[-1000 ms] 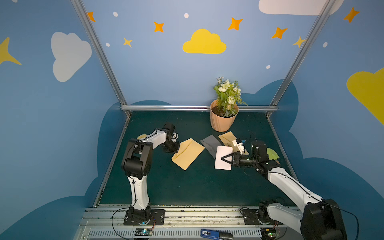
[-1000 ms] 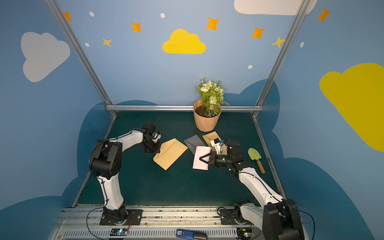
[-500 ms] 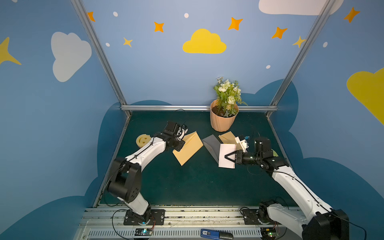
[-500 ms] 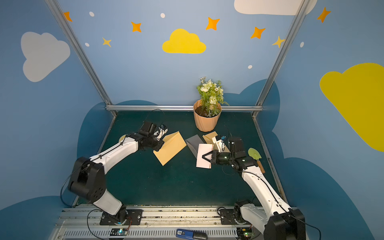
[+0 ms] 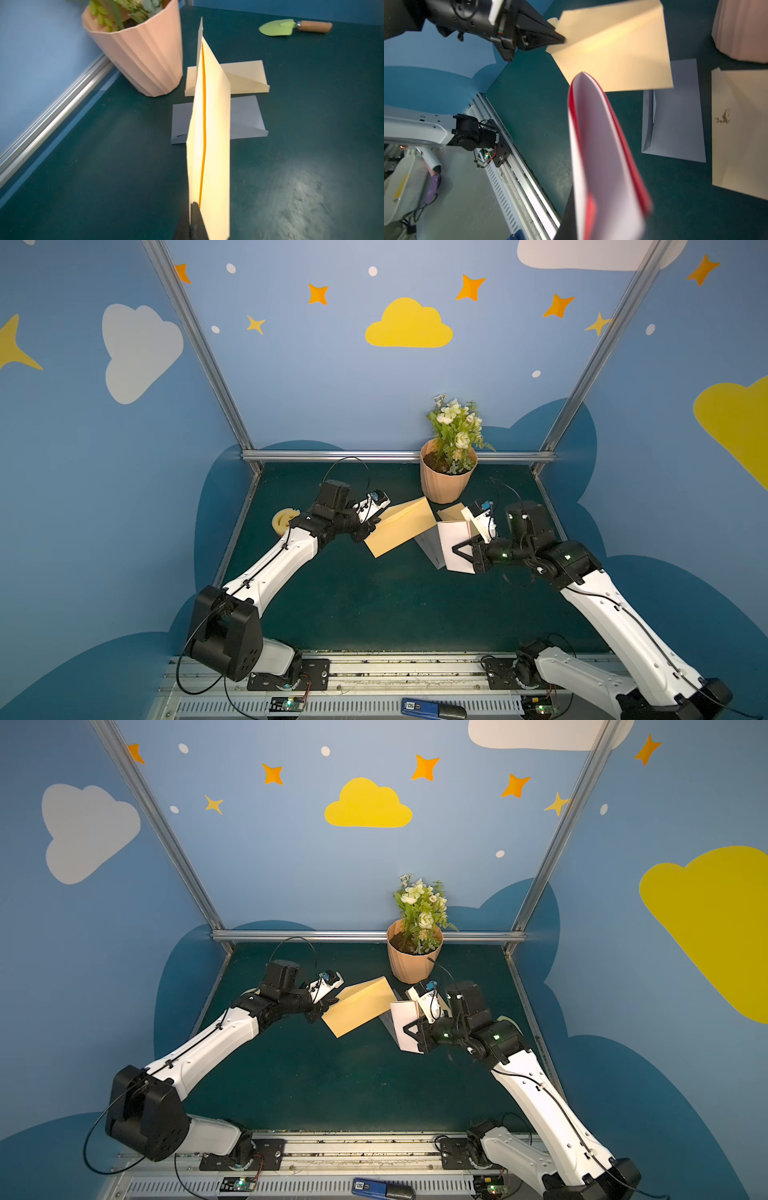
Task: Fold the letter paper in half and place it into the envelope
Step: Place the letter paper in the envelope.
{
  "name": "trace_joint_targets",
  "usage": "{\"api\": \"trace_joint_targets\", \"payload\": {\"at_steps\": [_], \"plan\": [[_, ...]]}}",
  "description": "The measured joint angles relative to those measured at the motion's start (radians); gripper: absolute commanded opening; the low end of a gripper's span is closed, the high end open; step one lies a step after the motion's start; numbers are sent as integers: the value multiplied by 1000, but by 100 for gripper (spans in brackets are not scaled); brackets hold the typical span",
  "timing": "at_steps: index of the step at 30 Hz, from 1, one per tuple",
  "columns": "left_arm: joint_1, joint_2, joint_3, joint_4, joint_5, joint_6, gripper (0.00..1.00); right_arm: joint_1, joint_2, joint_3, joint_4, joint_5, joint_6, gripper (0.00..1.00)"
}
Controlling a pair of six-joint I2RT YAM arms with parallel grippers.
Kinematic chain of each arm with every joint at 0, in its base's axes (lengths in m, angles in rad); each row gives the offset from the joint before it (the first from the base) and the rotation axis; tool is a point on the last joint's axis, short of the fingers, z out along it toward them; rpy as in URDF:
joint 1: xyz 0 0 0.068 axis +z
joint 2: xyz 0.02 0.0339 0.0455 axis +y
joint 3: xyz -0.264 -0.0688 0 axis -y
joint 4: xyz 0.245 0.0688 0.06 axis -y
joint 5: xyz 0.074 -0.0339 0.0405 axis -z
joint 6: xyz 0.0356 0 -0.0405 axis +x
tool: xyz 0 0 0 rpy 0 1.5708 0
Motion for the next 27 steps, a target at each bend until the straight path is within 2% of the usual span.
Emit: {"api": "trace_joint_targets", "payload": {"at_steps": [3, 9, 11, 19, 27], "plan": [[0, 3, 16, -83, 64, 71, 4, 81, 13, 23, -9, 54, -98, 0], [-2, 32, 103, -235, 185, 201, 4, 301, 45, 13, -5, 229, -378, 0], [-5, 33, 104, -262, 214, 235, 4, 337, 73, 13, 10, 283, -455, 0], [-33, 77, 137, -406, 252, 345, 4, 401, 174, 12, 127, 463, -699, 0], [-84, 141, 217, -525, 237, 397, 4, 431, 186, -5, 246, 521, -781, 0]]}}
